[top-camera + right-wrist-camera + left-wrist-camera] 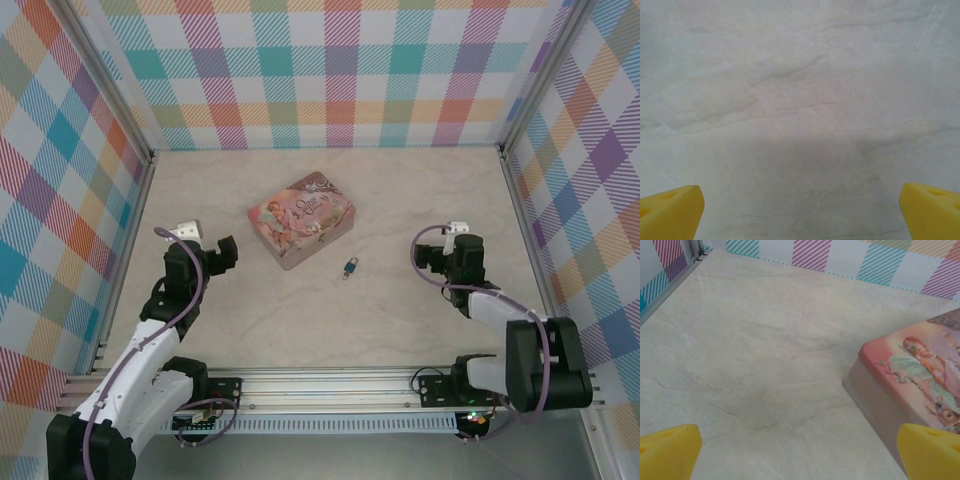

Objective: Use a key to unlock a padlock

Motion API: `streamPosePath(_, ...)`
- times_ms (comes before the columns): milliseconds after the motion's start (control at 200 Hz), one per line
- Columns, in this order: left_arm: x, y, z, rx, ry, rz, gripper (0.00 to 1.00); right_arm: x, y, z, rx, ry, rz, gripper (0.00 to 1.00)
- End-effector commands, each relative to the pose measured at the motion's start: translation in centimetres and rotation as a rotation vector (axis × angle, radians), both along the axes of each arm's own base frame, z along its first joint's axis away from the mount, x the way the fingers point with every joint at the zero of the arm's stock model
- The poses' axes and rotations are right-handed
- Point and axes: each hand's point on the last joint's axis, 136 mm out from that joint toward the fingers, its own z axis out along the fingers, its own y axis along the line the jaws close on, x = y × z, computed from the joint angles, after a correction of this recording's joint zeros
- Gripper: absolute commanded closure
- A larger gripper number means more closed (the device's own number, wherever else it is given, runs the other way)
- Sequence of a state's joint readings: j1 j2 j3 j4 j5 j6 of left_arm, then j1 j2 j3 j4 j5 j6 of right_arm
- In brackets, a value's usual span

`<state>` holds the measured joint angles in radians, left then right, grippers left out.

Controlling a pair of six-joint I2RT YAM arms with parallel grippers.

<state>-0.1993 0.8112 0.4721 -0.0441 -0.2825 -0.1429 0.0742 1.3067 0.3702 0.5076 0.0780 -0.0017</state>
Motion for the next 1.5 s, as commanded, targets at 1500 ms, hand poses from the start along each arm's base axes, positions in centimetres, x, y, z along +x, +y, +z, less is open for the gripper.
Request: streamPosePath(1500,6.7,-2.7,-8.2,0.133,-0.169,-0.245,0.00,3.9,-0.7,0.7,0.095,-0.135,0.042,0.00)
